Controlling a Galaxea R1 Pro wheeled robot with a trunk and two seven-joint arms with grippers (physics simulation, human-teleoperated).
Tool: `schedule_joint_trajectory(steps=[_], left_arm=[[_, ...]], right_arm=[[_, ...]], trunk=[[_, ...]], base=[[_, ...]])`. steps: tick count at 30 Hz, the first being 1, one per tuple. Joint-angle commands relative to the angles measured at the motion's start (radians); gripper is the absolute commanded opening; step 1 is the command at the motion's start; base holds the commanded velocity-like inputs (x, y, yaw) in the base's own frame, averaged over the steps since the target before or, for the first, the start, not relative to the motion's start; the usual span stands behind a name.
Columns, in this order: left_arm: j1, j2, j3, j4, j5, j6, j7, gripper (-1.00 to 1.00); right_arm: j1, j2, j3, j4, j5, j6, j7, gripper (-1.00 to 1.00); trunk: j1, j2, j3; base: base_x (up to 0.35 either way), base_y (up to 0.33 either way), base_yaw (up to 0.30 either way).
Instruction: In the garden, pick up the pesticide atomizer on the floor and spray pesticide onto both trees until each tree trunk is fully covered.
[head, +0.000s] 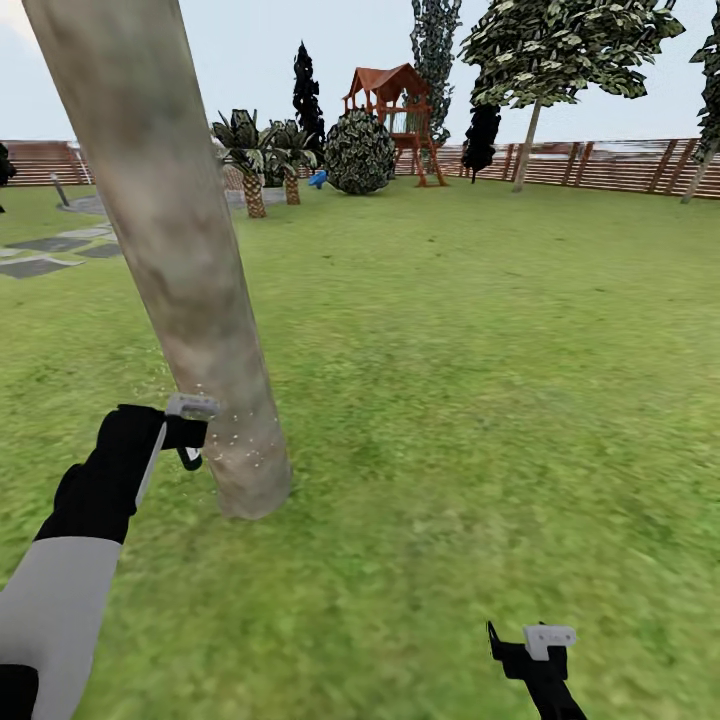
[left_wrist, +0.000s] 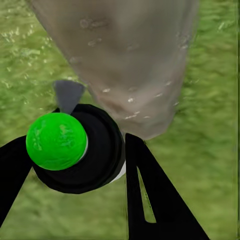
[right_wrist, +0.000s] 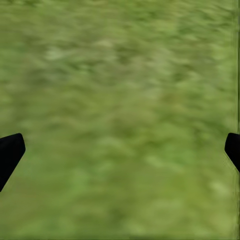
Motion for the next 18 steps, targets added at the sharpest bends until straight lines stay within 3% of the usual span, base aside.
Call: schedule_joint_trajectory(steps=[1, 6, 18], left_arm=[[0.0, 0.0, 0.0, 0.0, -0.001, 0.0, 0.0, -1.0], [0.0, -0.004, -0.001, -0.002, -0.004, 0.0, 0.001, -1.0], [0.0, -0.008, -0.001, -0.002, -0.007, -0.001, 0.001, -1.0]], right_arm=[[0.0, 0.0, 0.0, 0.0, 0.0, 0.0, 0.0, 1.0], [0.0, 0.0, 0.0, 0.001, 0.001, 0.0, 0.0, 1.0], [0.0, 0.0, 0.0, 0.0, 0.0, 0.0, 0.0, 1.0]], trunk=[[0.0, 0.0, 0.0], [0.0, 0.0, 0.0], [0.0, 0.0, 0.0]], base=[[0.0, -0.234, 0.0], [-0.026, -0.266, 0.093], [-0.034, -0.272, 0.262]])
